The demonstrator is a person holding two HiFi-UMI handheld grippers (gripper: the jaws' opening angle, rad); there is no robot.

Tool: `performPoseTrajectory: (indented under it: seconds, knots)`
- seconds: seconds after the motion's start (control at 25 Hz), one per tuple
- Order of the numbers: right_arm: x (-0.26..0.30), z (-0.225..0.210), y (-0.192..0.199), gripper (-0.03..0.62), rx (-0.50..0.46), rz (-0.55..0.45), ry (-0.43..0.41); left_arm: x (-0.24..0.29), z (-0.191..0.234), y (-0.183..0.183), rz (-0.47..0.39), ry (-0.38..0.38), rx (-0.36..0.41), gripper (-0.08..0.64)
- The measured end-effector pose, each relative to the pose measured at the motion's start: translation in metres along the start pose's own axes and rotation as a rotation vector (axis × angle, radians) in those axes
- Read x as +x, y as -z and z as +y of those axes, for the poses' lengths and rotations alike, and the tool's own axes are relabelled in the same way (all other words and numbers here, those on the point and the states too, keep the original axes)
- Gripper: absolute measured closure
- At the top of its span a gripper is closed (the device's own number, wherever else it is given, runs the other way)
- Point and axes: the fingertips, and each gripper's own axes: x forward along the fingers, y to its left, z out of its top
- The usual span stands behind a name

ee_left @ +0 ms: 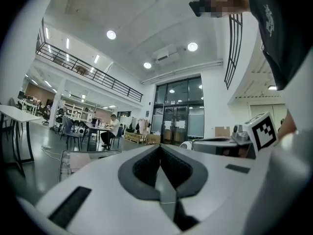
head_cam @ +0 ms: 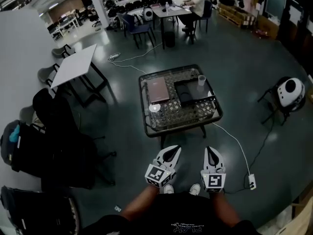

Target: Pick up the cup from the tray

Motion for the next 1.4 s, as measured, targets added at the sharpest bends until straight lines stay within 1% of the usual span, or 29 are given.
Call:
performPoseTrajectory:
  seconds: [0.12, 0.24, 0.4, 0.8, 0.92, 1.0, 1.08, 1.2, 1.4]
  knots:
    - [0.002, -0.003, -0.002, 0.583, 0.0, -0.002, 0.007, 0.001, 0.0, 0.001, -0.003, 0.004, -0.001, 0.551]
    - [0.004, -0.004, 0.0, 0.583, -0.007, 0.019, 0.024, 0.001, 0.002, 0.004, -0.002, 0.009, -0.003, 0.551]
    - [0.008, 0.005, 0.001, 0.583, 0.004, 0.018, 0.026, -0.005, 0.011, 0.003, 0.001, 0.007, -0.009, 0.551]
    - [0.027, 0.042, -0.01, 0.583, 0.005, -0.006, 0.023, -0.034, 0.053, -0.002, -0.007, -0.008, 0.008, 0.551]
    - [0.028, 0.049, -0.009, 0.583, -0.007, 0.009, 0.03, -0.043, 0.064, 0.001, -0.004, -0.021, -0.006, 0.551]
    - [0.032, 0.051, -0.011, 0.583, -0.003, -0.005, 0.028, -0.045, 0.07, 0.002, -0.002, -0.028, -0.014, 0.551]
    - [0.038, 0.051, -0.013, 0.583, 0.008, -0.019, 0.024, -0.043, 0.075, 0.003, 0.0, -0.031, -0.022, 0.551]
    - [0.047, 0.041, -0.014, 0.583, 0.006, 0.002, 0.038, -0.032, 0.079, 0.005, 0.004, -0.03, -0.031, 0.551]
    - [0.066, 0.019, -0.009, 0.583, 0.015, -0.013, 0.028, -0.004, 0.084, -0.001, -0.001, -0.034, -0.017, 0.551]
